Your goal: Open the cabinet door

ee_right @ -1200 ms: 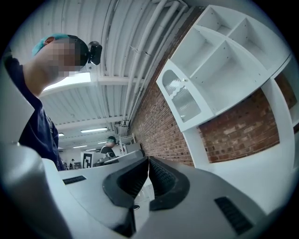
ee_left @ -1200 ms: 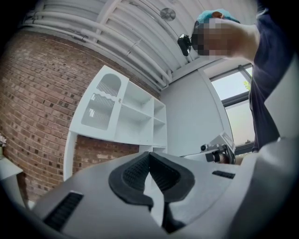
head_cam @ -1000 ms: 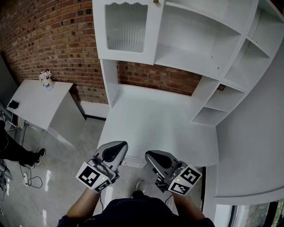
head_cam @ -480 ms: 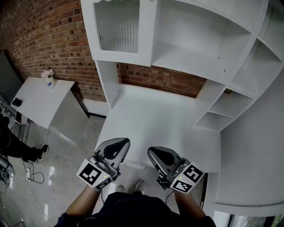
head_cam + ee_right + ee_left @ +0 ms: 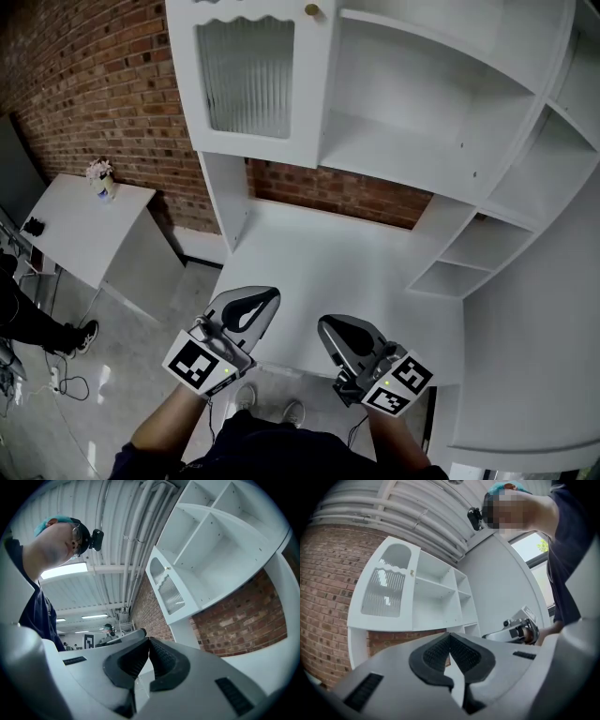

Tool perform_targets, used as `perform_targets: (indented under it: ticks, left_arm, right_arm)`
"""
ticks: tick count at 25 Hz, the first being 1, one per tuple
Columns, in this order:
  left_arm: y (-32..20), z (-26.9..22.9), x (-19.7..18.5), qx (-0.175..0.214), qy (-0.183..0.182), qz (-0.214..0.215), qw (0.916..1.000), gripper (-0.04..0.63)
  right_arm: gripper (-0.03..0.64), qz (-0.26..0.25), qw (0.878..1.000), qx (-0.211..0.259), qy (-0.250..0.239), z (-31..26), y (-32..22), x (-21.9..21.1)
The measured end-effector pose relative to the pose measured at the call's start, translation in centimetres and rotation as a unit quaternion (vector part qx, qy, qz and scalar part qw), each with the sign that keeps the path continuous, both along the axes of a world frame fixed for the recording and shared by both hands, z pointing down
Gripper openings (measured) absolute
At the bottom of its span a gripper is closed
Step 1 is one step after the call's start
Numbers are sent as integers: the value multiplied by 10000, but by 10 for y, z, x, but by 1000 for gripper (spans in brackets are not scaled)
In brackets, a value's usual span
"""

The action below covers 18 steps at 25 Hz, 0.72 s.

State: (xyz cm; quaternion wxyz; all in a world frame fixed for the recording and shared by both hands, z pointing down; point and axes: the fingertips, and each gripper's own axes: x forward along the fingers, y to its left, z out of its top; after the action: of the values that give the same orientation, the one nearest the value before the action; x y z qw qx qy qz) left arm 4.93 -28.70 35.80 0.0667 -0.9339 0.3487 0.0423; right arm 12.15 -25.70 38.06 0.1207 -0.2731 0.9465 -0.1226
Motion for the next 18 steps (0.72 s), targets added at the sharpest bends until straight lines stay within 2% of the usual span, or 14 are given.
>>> perform_targets:
  ticks: [3, 10, 14, 18]
  left_arm:
    - [-17, -20, -1, 279, -122, 152, 9994, 8]
    - [-75, -68, -14, 886, -561, 55, 9945, 8]
    - [-108, -101, -18, 1328, -838, 77, 9876, 9]
    - [-132, -134, -19, 1829, -1078, 61, 9772, 9]
  right_arm:
    - [26, 87, 9999, 123, -40, -10, -14, -2]
    - [26, 255, 9987, 424, -143, -37, -47, -15]
    - [26, 354, 9974, 600, -192, -52, -66, -25]
    - [26, 453, 9958, 767, -214, -66, -83, -32]
